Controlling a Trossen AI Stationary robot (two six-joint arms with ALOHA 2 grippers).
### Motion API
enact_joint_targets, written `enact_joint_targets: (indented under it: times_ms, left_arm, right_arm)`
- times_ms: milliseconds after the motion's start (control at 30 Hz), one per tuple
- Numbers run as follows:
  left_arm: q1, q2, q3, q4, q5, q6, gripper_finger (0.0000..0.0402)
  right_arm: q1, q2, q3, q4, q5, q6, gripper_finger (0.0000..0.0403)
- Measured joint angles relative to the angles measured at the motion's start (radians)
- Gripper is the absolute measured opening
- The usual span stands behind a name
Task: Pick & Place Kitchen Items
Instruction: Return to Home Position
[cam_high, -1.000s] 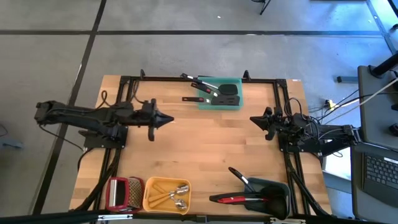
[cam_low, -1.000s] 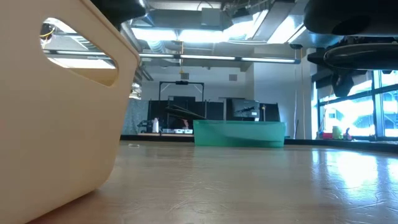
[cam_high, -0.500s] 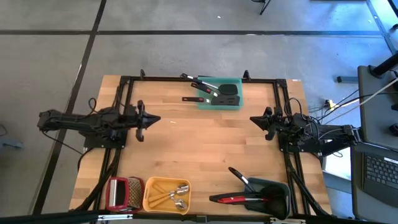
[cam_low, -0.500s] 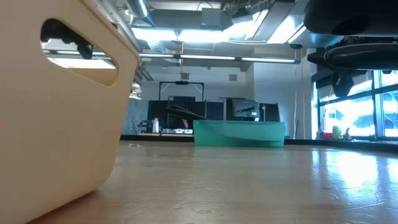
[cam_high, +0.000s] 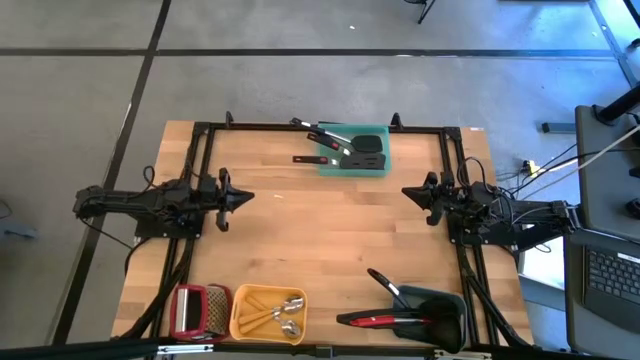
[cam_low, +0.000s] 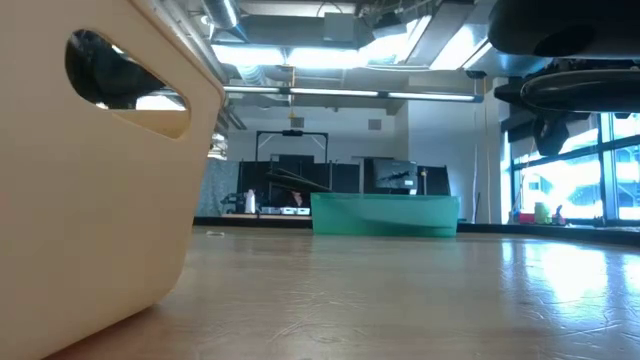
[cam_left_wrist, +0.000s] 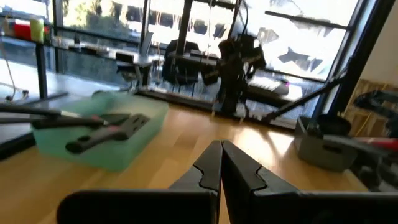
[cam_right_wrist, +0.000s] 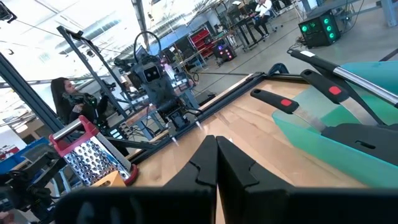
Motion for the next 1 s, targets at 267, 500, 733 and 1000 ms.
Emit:
enact_joint_targets:
  times_ms: [267, 500, 733, 1000]
  left_arm:
    - [0.000, -0.001, 0.000, -0.063, 0.020, -0.018, 0.0001]
    - [0.000, -0.002, 0.000, -0.063, 0.027, -0.018, 0.0001]
    - [0.000, -0.002, 0.000, -0.064, 0.027, -0.017, 0.0001]
    - [0.000, -0.002, 0.000, -0.064, 0.027, -0.016, 0.0001]
  right_arm:
    - [0.000, 0.000, 0.000, 0.000, 0.000, 0.000, 0.0002]
    - [0.000, 0.000, 0.000, 0.000, 0.000, 0.000, 0.0002]
    - [0.000, 0.000, 0.000, 0.000, 0.000, 0.000, 0.0002]
    - [0.000, 0.000, 0.000, 0.000, 0.000, 0.000, 0.0002]
